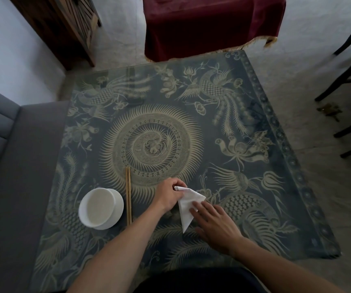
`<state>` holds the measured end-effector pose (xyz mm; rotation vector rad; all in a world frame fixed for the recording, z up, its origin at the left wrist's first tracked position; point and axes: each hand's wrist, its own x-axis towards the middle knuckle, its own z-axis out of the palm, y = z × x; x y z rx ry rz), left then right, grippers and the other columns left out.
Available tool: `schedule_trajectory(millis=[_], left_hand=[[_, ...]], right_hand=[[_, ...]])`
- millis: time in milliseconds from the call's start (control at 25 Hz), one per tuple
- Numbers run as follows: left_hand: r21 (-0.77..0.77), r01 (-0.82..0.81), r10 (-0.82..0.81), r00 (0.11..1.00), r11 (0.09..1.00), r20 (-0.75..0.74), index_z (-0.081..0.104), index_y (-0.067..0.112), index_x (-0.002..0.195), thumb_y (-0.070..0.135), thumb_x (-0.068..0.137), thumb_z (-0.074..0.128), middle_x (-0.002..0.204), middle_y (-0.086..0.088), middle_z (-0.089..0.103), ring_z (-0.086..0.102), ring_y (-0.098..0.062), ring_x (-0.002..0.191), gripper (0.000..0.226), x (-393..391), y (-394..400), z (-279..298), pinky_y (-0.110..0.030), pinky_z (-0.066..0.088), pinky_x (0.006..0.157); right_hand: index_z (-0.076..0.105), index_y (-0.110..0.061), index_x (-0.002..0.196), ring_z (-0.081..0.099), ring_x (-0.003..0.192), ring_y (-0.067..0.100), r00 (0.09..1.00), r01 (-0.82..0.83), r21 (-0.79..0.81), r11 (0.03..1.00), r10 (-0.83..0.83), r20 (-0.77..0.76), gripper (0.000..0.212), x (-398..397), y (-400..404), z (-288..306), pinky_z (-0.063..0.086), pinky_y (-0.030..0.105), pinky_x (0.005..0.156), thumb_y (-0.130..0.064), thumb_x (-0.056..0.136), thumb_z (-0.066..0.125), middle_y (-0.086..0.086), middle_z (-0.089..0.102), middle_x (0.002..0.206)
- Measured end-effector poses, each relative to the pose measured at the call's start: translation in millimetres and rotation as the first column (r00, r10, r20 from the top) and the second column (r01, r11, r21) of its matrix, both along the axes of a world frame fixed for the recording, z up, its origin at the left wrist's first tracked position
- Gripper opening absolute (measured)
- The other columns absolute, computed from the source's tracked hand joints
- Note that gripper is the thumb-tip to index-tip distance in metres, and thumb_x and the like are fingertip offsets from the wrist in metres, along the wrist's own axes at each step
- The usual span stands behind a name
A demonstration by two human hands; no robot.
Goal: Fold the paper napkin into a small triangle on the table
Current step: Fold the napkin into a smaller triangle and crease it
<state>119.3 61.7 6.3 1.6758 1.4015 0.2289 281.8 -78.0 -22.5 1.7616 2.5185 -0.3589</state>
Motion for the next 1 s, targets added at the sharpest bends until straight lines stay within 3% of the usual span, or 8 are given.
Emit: schedule_trajectory(millis=[240,400,520,800,1000], left_hand=[[0.087,0.061,-0.059,0.998,0.994,-0.022,0.071,0.024,0.077,0.015,0.077,0.078,0.087,0.01,0.061,0.059,-0.008,0.08,0.012,-1.6,-8.9,-3.0,-0.022,0.048,0.07],[0.17,0.21,-0.195,0.976,0.963,-0.101,0.068,0.024,0.083,0.015,0.079,0.076,0.096,0.009,0.063,0.059,-0.01,0.087,0.013,-11.6,-19.0,-6.8,-0.03,0.05,0.074],[0.257,0.316,-0.278,0.945,0.913,-0.174,0.069,0.025,0.089,0.019,0.081,0.074,0.101,0.01,0.062,0.058,-0.01,0.093,0.011,-18.7,-31.0,-10.4,-0.024,0.046,0.07],[0.363,0.47,-0.369,0.874,0.804,-0.316,0.067,0.023,0.112,0.027,0.087,0.066,0.109,0.005,0.059,0.053,-0.016,0.104,0.025,-28.7,-52.4,-20.7,-0.035,0.045,0.086],[0.359,0.445,-0.353,0.888,0.82,-0.295,0.067,0.023,0.109,0.027,0.089,0.066,0.104,0.006,0.061,0.058,-0.014,0.096,0.02,-25.8,-59.8,-19.4,-0.028,0.049,0.075]], right_hand=[[0.05,-0.016,0.14,0.043,0.134,0.03,0.998,0.057,-0.015,0.998,-0.056,0.038,0.056,4.3,-5.6,-2.2,0.038,0.053,0.106,-0.045,0.092,0.051,0.01,0.047,0.146],[0.046,-0.023,0.142,0.036,0.137,0.034,0.994,0.107,-0.039,0.993,-0.106,0.025,0.053,4.4,-2.3,2.0,0.03,0.059,0.109,-0.043,0.093,0.049,0.016,0.04,0.15],[0.048,-0.025,0.14,0.038,0.135,0.035,0.992,0.125,-0.043,0.991,-0.124,0.013,0.05,5.7,-2.7,1.3,0.032,0.06,0.107,-0.042,0.093,0.045,0.016,0.046,0.146],[0.046,-0.015,0.141,0.039,0.135,0.031,0.991,0.135,-0.02,0.991,-0.135,-0.015,0.054,8.8,-8.6,-7.9,0.035,0.056,0.106,-0.04,0.095,0.034,0.012,0.047,0.145],[0.047,-0.017,0.141,0.04,0.135,0.033,0.997,0.073,-0.001,0.997,-0.073,-0.009,0.052,9.6,-11.9,-13.4,0.036,0.056,0.105,-0.04,0.095,0.04,0.012,0.047,0.146]])
